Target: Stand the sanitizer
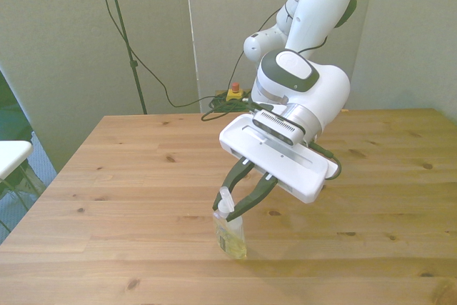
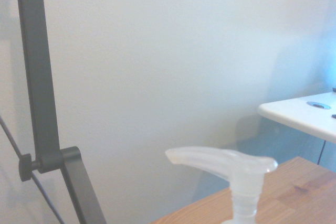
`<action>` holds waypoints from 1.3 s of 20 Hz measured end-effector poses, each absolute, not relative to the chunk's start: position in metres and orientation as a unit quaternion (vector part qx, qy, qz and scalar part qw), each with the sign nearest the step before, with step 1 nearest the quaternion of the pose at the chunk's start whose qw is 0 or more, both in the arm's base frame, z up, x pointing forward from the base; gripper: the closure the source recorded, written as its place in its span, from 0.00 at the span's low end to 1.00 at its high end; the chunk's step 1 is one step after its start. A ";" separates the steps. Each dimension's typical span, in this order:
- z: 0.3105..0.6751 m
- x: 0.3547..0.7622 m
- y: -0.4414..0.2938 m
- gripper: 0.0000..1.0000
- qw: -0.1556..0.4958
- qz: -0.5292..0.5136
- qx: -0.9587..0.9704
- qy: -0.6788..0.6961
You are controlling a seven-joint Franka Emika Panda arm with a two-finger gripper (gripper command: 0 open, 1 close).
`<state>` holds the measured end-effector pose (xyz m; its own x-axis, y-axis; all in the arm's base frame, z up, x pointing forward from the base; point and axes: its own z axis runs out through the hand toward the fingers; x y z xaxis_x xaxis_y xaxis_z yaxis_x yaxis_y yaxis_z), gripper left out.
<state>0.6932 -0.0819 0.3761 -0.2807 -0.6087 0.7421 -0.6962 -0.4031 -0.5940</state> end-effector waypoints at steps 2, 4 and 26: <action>0.373 0.689 -0.082 0.00 0.035 0.582 0.600 -0.548; 0.372 0.687 -0.082 0.00 0.035 0.581 0.601 -0.548; 0.413 0.617 -0.083 0.00 -0.030 0.451 0.696 -0.557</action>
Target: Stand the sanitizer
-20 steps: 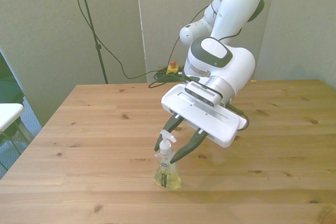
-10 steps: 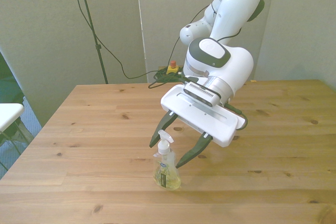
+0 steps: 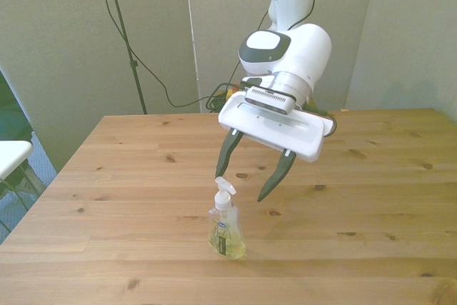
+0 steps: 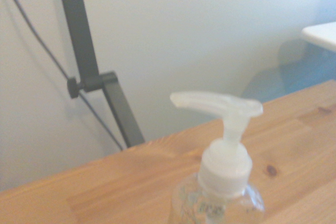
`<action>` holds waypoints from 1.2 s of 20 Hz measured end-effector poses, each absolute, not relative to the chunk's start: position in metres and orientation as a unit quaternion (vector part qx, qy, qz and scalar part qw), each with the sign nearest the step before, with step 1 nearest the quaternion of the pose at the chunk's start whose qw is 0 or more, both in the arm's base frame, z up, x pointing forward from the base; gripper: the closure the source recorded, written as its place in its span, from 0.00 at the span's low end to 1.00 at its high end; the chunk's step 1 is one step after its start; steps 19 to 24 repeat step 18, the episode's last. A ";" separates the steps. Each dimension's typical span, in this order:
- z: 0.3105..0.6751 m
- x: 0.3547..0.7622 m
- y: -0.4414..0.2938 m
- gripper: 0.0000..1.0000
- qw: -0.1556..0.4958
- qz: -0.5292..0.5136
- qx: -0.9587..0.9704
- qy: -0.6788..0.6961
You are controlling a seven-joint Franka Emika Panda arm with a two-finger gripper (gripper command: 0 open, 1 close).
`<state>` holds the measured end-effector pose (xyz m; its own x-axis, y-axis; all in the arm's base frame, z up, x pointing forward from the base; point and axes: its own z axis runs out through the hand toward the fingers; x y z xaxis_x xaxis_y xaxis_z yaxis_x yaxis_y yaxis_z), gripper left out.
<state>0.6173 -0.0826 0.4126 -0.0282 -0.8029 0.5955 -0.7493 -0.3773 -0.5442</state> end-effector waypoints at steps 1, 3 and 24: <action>0.414 0.608 -0.081 0.00 0.031 -0.438 -0.707 0.555; 0.417 0.589 -0.077 0.00 0.030 -0.408 -0.725 0.554; 0.449 0.577 -0.089 0.00 -0.010 -0.106 -0.845 0.524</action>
